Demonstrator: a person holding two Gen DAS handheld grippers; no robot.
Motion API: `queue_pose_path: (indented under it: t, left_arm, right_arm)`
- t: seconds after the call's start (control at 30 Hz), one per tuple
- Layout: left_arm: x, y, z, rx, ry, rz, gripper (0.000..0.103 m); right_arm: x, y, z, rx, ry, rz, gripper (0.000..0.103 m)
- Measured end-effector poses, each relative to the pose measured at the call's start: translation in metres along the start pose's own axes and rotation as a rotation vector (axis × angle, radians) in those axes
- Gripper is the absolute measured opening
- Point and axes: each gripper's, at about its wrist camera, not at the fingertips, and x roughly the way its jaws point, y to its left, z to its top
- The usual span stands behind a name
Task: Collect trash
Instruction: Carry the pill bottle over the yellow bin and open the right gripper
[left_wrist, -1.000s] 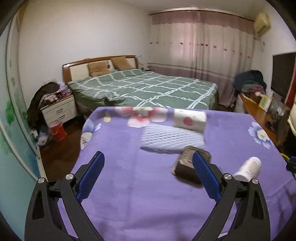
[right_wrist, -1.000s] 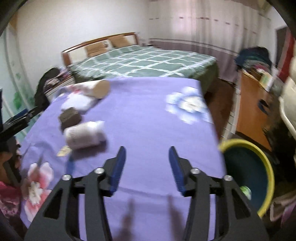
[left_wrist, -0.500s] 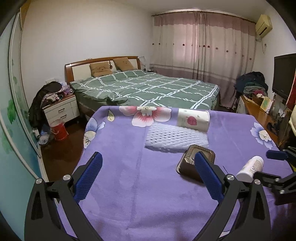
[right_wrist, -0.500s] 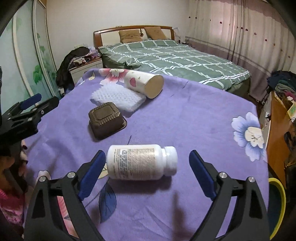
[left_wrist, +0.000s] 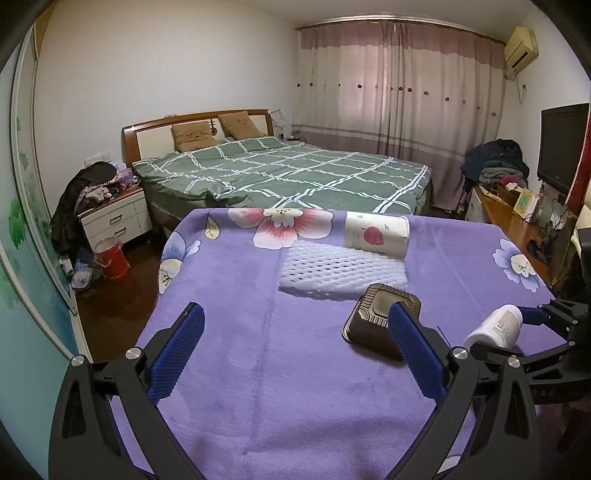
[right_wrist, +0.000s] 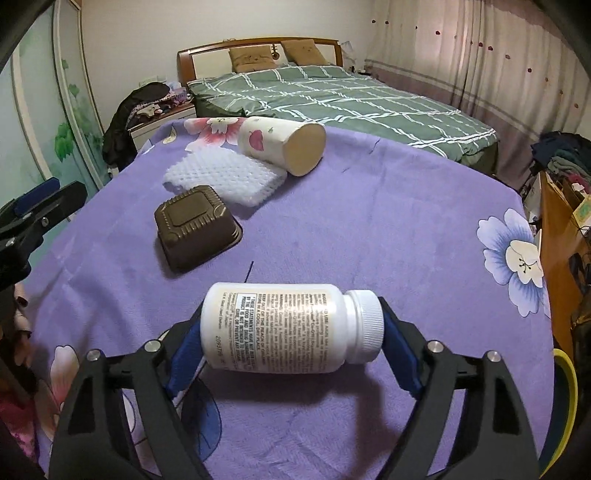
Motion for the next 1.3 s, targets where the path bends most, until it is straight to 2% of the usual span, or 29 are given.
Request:
queue_pose_path:
  t: [0.23, 0.4, 0.6, 0.83, 1.1, 1.3]
  left_arm:
    - [0.001, -0.003, -0.001, 0.013, 0.005, -0.004, 0.098]
    - [0.001, -0.006, -0.001, 0.02, 0.011, -0.012, 0.098]
    - [0.001, -0.009, -0.001, 0.031, 0.011, -0.015, 0.098]
    - [0.001, -0.011, -0.003, 0.044, 0.018, -0.016, 0.098]
    - [0.006, -0.013, -0.004, 0.054, 0.033, -0.015, 0.098]
    - [0.01, -0.015, -0.005, 0.06, 0.043, -0.014, 0.098]
  right_arm:
    - [-0.014, -0.014, -0.003, 0.045, -0.02, -0.035, 0.08]
    - [-0.038, -0.045, -0.012, 0.106, -0.052, -0.102, 0.08]
    - [-0.076, -0.108, -0.036, 0.249, -0.103, -0.225, 0.08]
    - [-0.112, -0.191, -0.076, 0.441, -0.113, -0.383, 0.08]
    - [-0.113, -0.249, -0.109, 0.581, -0.059, -0.476, 0.08]
    - [-0.112, -0.26, -0.115, 0.634, -0.064, -0.506, 0.084]
